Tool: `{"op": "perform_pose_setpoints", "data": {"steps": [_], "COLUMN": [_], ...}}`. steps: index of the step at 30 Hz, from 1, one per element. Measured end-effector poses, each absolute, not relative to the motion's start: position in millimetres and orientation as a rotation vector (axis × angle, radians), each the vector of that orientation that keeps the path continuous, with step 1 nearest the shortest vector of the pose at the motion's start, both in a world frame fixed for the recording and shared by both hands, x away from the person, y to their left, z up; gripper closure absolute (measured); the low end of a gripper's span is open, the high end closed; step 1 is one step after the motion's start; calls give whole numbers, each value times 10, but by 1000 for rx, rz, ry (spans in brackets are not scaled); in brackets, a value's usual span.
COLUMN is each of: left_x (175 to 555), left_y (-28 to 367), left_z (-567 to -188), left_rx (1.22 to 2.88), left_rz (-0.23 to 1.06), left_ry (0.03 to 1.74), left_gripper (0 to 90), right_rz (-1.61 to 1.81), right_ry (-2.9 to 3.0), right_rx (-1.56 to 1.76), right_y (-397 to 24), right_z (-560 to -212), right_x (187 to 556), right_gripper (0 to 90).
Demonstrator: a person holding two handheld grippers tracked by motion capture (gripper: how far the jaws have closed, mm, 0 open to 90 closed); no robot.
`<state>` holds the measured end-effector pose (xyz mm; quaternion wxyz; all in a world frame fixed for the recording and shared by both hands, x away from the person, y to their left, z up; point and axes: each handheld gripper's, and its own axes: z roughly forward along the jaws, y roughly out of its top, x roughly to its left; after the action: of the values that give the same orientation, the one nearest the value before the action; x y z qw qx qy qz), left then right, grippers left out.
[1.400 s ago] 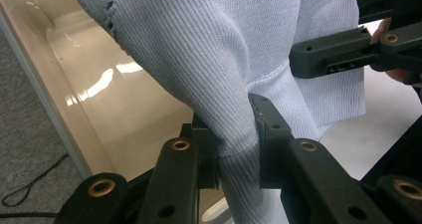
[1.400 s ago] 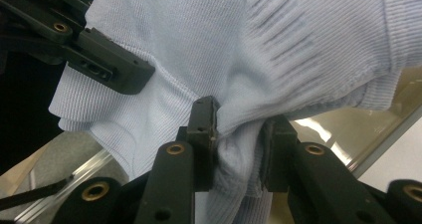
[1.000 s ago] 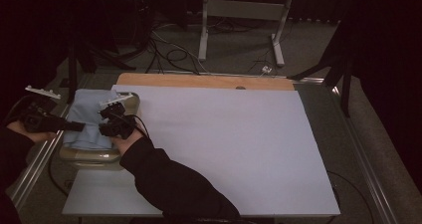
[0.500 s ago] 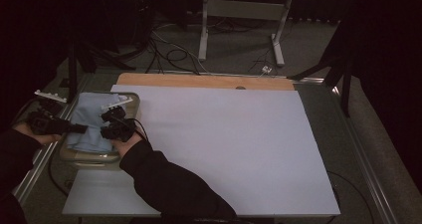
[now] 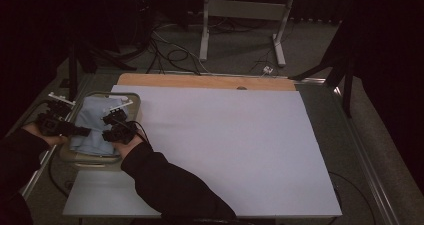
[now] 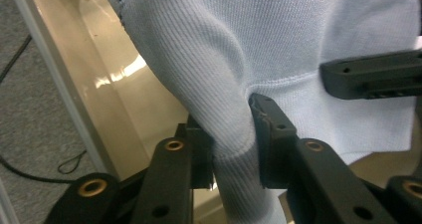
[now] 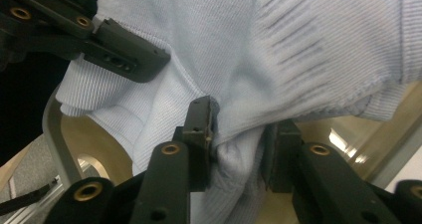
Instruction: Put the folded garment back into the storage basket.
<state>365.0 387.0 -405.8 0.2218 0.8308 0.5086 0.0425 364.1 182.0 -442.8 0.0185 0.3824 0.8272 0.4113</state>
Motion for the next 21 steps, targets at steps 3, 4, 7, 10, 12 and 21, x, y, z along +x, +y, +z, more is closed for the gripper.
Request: {"op": "perform_pose_setpoints", "data": {"steps": [3, 4, 7, 10, 12, 21], "left_x": [3646, 3646, 3653, 3655, 3639, 3581], "left_y": [3866, 3866, 3877, 3903, 3916, 3911], "left_z": [-4057, -4056, -4063, -4059, -4042, -3907], "left_rx": [2299, 2297, 2293, 2262, 2244, 2232], "left_rz": [151, 162, 205, 236, 234, 293], "left_ry": [1410, 1412, 1439, 1490, 1495, 1470], "left_gripper": [685, 663, 605, 474, 373, 111], "right_rz": [1273, 1271, 1252, 1247, 1254, 1323], "right_ry": [2567, 2567, 2580, 2568, 2540, 2569], "right_rx": [1171, 1151, 1123, 1078, 1049, 879], "right_y": [1819, 1823, 1835, 1839, 1827, 1757], "right_z": [-4417, -4412, -4409, -4400, -4378, -4276], "right_x": [3631, 3625, 3625, 3610, 3605, 3581], "right_gripper": [659, 644, 578, 407, 266, 109]}}
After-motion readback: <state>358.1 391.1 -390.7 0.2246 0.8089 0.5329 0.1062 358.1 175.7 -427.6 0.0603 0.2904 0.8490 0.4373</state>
